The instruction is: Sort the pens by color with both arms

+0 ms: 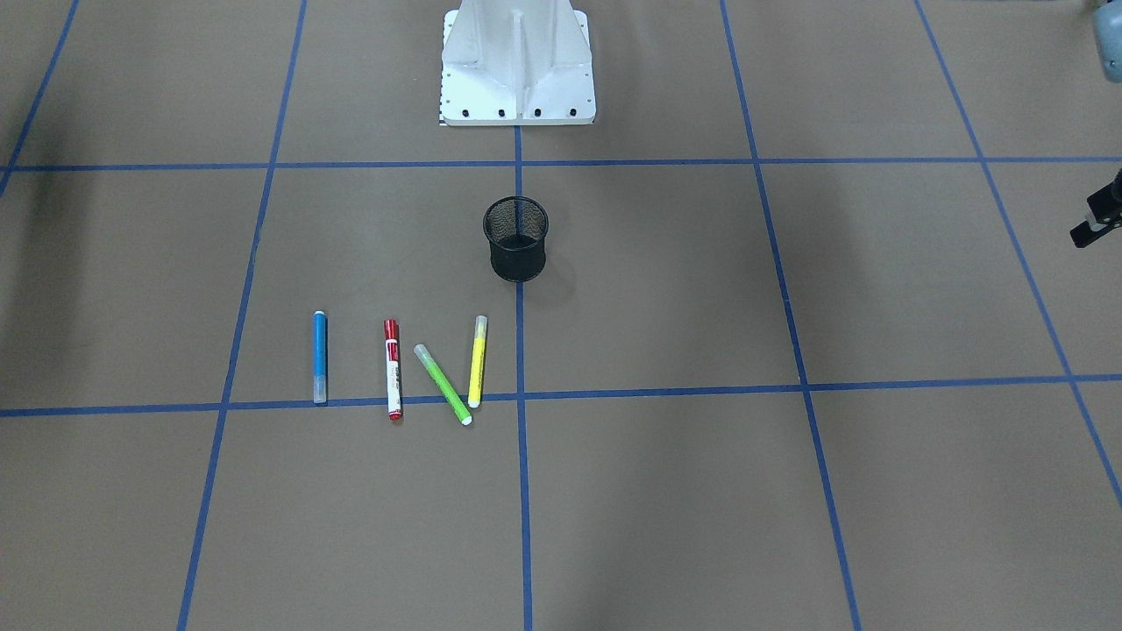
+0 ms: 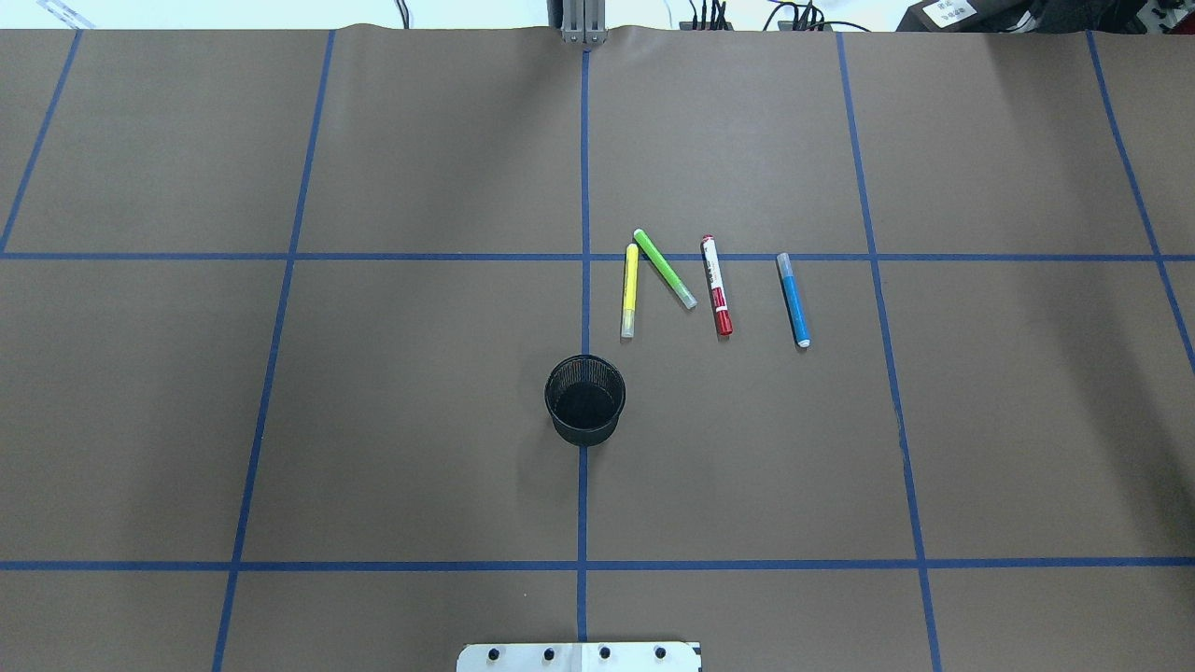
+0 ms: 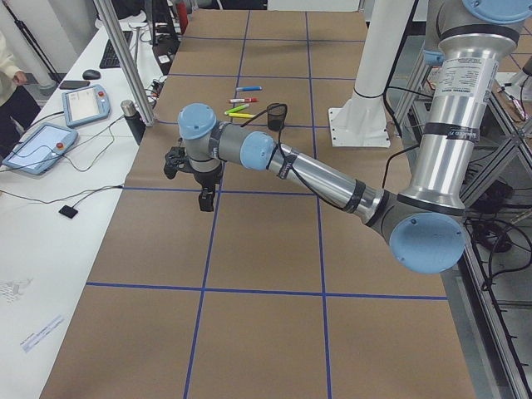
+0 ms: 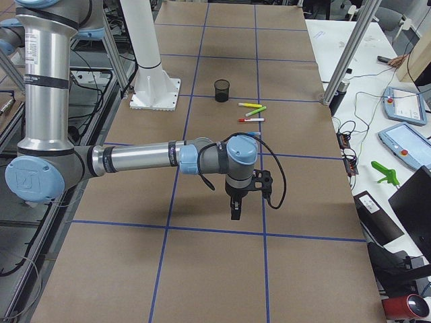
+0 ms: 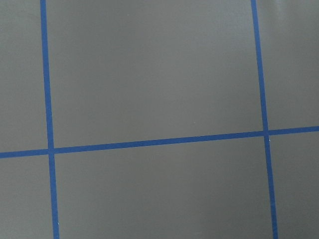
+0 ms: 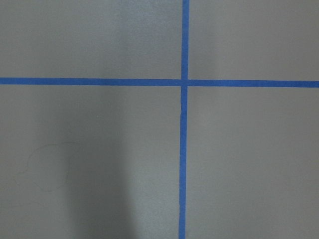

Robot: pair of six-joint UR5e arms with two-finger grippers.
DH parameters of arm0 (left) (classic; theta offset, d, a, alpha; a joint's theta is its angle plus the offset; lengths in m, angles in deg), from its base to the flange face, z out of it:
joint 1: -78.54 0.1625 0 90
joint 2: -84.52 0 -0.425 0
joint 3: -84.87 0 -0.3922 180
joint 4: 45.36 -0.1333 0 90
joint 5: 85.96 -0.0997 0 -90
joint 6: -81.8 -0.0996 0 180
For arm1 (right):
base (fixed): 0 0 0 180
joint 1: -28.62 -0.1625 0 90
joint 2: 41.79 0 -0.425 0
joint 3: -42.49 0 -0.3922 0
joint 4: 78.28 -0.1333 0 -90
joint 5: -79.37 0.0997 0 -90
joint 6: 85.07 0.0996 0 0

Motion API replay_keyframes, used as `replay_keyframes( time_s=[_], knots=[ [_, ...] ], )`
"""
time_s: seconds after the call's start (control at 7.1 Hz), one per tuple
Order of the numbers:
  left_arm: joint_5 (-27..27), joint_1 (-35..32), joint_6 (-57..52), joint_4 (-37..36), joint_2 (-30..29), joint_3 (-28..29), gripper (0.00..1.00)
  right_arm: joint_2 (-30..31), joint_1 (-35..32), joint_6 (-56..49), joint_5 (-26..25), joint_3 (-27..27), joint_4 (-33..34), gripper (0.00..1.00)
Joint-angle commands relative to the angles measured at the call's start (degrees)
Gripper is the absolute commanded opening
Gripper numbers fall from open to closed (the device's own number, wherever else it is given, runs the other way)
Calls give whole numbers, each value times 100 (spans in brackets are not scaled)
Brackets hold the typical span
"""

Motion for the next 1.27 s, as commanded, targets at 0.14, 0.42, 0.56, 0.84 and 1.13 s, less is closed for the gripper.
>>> replay_keyframes(
  time_s=[0.14,0.42,0.56,0.84,1.13],
  knots=[
    [3,-7,0,-481,-125,-142,99,79,-189,-13,55,-116,-17,100],
    [-49,10,-8,-562,-117,-55,99,97,-198,-13,30,-152,-9,100],
    [-93,2,-235,-562,-99,67,99,236,-198,-13,12,-196,-17,100],
    [-392,-16,-605,-527,-134,392,99,246,-198,-22,-14,-266,-17,100],
    [-393,-42,-763,-509,-134,481,99,229,-198,-22,-14,-266,-17,100]
  ],
)
